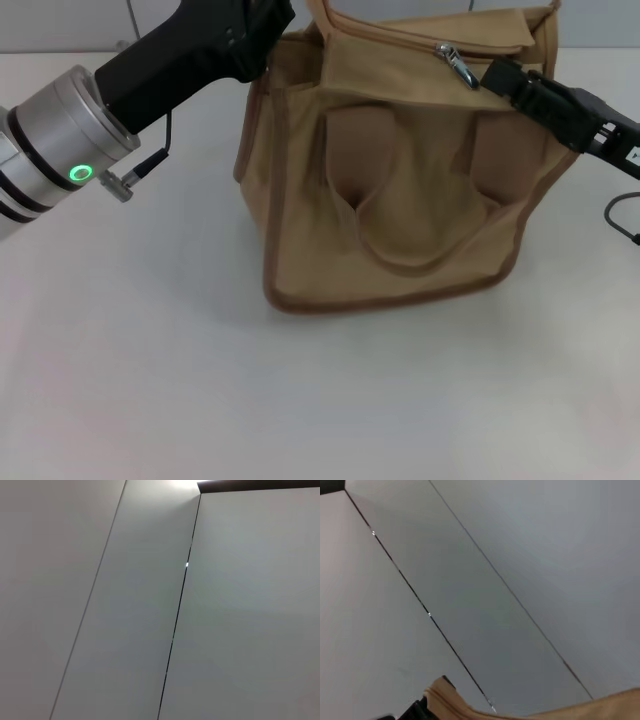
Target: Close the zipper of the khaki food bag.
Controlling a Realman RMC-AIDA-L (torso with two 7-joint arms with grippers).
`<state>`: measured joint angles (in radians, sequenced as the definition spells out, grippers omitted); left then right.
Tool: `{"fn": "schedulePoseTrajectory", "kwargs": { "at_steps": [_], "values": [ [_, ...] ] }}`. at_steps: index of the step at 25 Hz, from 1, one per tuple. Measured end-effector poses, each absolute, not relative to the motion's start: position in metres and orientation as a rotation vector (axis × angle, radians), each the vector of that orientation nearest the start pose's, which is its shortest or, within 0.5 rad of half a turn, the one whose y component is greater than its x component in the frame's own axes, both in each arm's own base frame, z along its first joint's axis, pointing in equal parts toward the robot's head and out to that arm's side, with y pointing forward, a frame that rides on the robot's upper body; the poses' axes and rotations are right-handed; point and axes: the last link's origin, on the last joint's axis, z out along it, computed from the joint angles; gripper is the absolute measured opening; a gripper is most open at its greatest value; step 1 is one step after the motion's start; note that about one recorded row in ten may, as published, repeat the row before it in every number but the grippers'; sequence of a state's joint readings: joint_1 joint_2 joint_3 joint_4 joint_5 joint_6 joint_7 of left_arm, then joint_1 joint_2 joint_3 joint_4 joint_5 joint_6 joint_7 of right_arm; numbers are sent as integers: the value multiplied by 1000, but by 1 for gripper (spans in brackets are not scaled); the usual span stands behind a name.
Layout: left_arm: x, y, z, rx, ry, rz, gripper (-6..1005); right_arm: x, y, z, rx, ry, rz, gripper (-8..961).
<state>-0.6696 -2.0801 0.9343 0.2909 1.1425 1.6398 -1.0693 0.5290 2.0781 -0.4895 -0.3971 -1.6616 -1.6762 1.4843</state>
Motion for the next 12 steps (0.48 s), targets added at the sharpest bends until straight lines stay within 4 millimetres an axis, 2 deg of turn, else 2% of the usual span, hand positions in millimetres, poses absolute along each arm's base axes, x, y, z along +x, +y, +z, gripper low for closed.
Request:
{"fn": "schedulePoseTrajectory", "kwargs": {
  "at_steps": [5, 9, 12],
  "values": [
    [-173, 356, -3, -2321, -376, -1559, 41, 247, 332, 19, -2310, 1009, 1422, 332],
    [-173, 356, -3, -2321, -375, -1559, 42, 242, 336, 34, -2348, 1007, 1387, 332],
    [-173, 356, -3, -2321, -373, -1559, 43, 234, 339, 42, -2443, 1004, 1287, 332]
  ]
}}
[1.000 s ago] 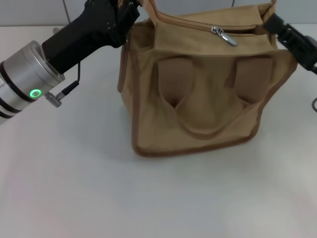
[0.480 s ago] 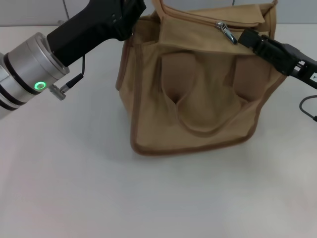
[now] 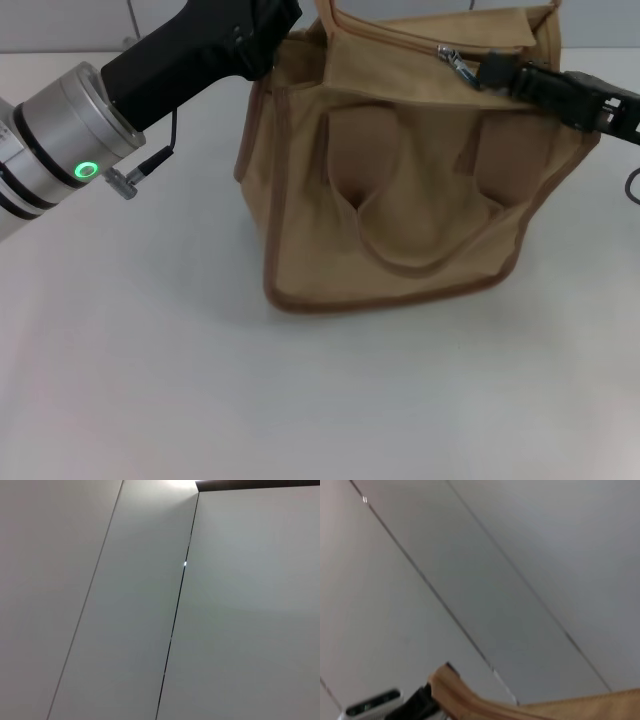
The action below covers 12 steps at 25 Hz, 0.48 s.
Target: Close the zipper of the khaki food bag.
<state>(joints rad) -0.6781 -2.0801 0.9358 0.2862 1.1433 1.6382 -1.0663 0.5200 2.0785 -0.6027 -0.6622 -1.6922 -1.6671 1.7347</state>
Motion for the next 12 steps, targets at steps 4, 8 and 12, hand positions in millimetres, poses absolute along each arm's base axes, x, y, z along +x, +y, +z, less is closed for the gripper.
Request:
{"fn": "schedulePoseTrajectory", "kwargs": {
  "at_steps": [4, 8, 12],
  "values": [
    [-173, 357, -3, -2320, -375, -1555, 44, 227, 340, 57, -2522, 941, 1134, 332],
    [-174, 358, -3, -2317, -381, -1543, 46, 226, 339, 69, -2515, 870, 1084, 332],
    [-175, 358, -4, -2315, -385, -1538, 47, 227, 340, 76, -2503, 827, 1065, 332]
  ]
}}
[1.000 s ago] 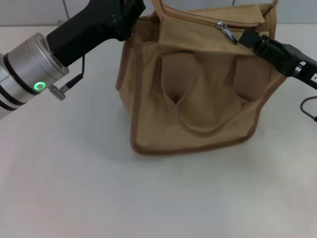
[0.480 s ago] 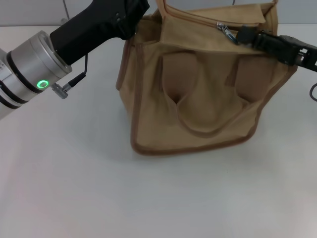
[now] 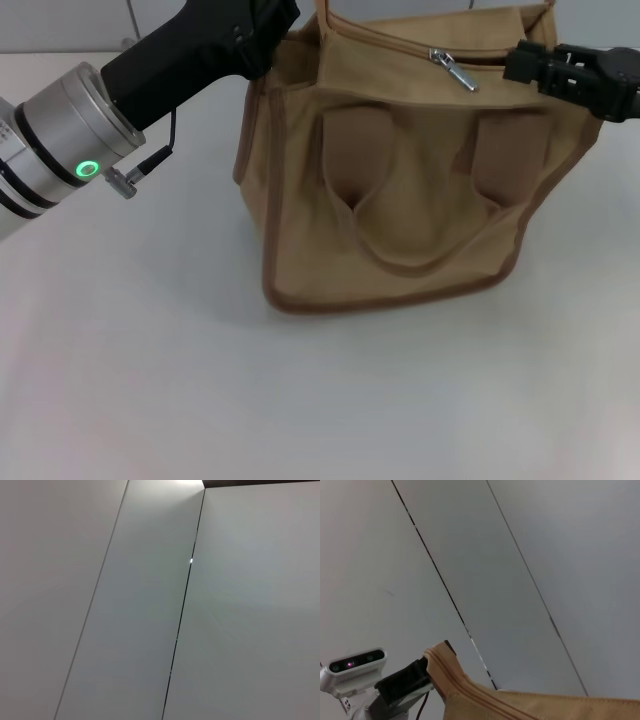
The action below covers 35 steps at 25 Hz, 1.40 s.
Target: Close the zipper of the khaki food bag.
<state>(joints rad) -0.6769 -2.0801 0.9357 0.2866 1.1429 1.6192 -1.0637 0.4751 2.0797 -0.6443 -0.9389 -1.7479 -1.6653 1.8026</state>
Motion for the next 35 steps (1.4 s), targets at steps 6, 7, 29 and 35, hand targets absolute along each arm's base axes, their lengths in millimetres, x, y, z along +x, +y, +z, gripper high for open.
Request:
{"fn": "schedulePoseTrajectory", "kwargs": {
  "at_steps": [6, 7, 29, 35],
  "values": [
    [-173, 359, -4, -2317, -380, -1540, 49, 223, 346, 64, -2521, 851, 1057, 331],
    [-173, 359, -4, -2317, -380, -1540, 49, 224, 348, 60, -2516, 866, 1046, 331],
    [-168, 361, -4, -2326, -362, -1553, 56, 207, 357, 32, -2610, 934, 1037, 331],
    [-168, 361, -4, -2325, -363, -1553, 58, 212, 358, 32, -2575, 1022, 1030, 332]
  ]
}}
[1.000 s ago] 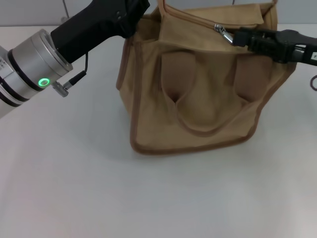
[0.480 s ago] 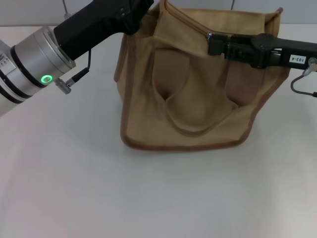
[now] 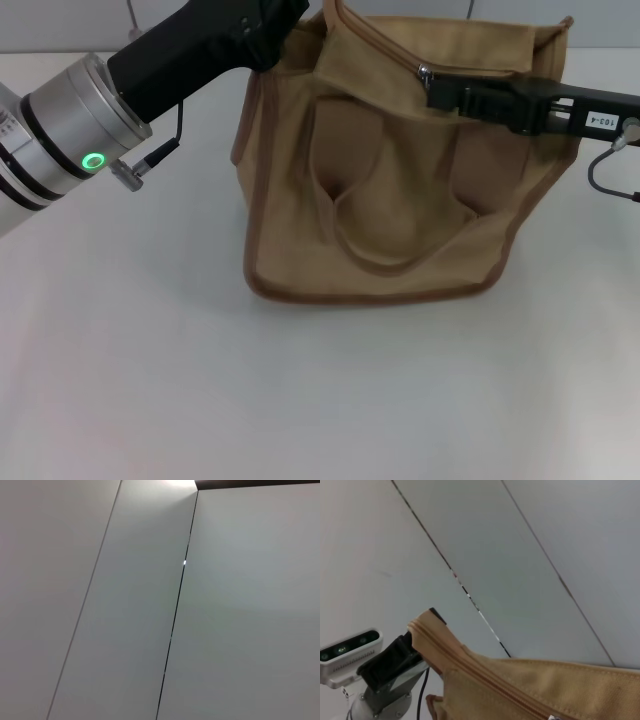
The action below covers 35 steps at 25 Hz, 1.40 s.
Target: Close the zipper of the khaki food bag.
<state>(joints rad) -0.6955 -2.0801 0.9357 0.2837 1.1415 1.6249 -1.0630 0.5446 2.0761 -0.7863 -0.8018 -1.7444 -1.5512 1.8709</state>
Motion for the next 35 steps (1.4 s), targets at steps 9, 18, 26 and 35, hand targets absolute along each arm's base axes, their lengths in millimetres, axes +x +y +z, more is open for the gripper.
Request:
{"fn": "schedulePoseTrajectory", "kwargs": {
  "at_steps": [9, 18, 26, 35],
  "values": [
    [-162, 362, -3, -2330, -345, -1579, 61, 210, 350, 36, -2631, 1048, 1053, 333],
    [-161, 362, -4, -2327, -350, -1583, 64, 211, 351, 36, -2616, 1078, 1050, 332],
    [-163, 362, -4, -2324, -359, -1579, 67, 203, 344, 34, -2691, 1033, 1084, 330],
    [-165, 361, -5, -2318, -374, -1579, 70, 208, 349, 32, -2642, 1077, 1067, 329]
  ]
}}
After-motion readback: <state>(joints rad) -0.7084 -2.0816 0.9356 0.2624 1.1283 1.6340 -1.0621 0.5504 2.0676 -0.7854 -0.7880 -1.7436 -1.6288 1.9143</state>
